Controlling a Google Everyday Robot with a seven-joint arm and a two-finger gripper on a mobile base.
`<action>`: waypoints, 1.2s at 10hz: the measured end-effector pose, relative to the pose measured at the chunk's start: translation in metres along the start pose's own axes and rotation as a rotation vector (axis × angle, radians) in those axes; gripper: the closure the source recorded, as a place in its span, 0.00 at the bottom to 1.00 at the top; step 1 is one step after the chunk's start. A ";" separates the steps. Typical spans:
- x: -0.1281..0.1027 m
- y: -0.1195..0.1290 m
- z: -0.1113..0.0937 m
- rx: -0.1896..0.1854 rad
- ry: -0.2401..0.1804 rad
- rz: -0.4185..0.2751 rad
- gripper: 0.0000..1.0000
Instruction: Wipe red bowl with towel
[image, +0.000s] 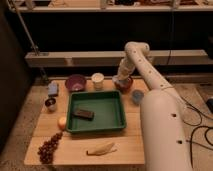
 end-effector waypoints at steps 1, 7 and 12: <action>0.007 0.003 0.000 -0.007 0.010 0.007 1.00; 0.039 -0.011 0.010 -0.004 0.051 0.077 1.00; 0.021 -0.027 0.021 0.002 0.017 0.057 1.00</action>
